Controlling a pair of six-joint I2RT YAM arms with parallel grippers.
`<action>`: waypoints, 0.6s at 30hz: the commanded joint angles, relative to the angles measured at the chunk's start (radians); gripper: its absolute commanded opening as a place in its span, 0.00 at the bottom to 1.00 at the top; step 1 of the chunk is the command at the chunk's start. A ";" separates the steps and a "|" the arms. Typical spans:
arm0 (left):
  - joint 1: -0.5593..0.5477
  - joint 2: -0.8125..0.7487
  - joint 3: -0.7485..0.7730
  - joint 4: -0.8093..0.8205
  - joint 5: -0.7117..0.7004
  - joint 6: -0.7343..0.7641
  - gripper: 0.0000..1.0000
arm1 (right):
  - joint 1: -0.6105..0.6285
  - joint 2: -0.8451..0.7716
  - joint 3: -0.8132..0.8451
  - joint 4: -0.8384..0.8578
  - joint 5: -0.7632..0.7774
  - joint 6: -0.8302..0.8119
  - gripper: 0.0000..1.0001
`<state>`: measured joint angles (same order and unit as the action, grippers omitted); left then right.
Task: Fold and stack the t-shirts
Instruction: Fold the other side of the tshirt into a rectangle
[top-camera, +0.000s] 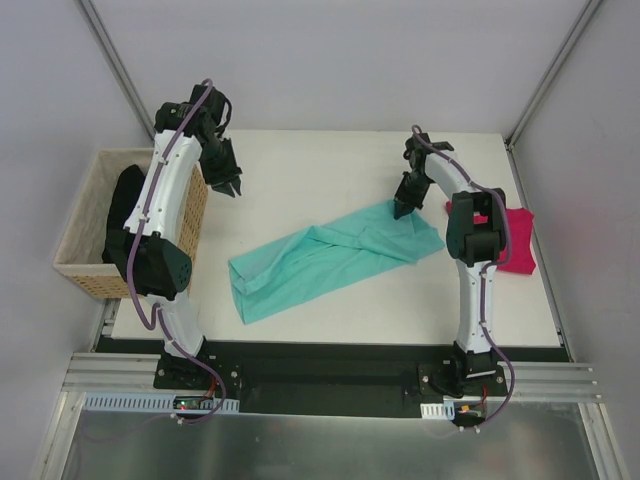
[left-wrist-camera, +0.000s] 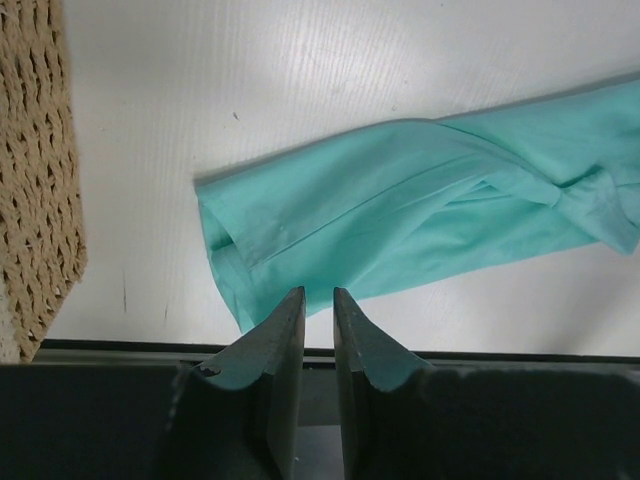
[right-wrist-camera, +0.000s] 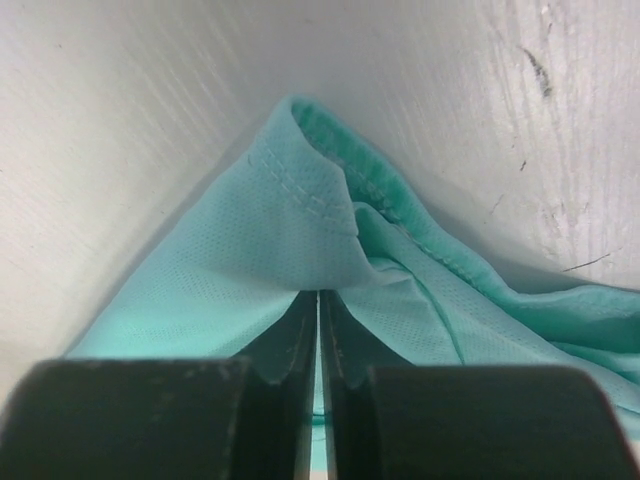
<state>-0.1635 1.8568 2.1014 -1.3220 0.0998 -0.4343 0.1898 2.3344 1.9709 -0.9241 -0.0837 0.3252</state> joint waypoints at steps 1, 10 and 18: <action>0.002 -0.031 -0.059 -0.094 -0.011 0.009 0.17 | -0.010 -0.026 0.071 -0.024 0.006 0.003 0.11; 0.001 -0.019 -0.306 0.009 -0.006 0.002 0.17 | -0.012 -0.175 0.160 -0.030 -0.001 -0.029 0.29; -0.002 0.010 -0.515 0.118 0.015 -0.026 0.15 | -0.013 -0.297 0.192 -0.035 0.010 -0.066 0.30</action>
<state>-0.1631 1.8614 1.6493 -1.2476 0.0971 -0.4370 0.1818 2.1490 2.1265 -0.9424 -0.0853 0.2878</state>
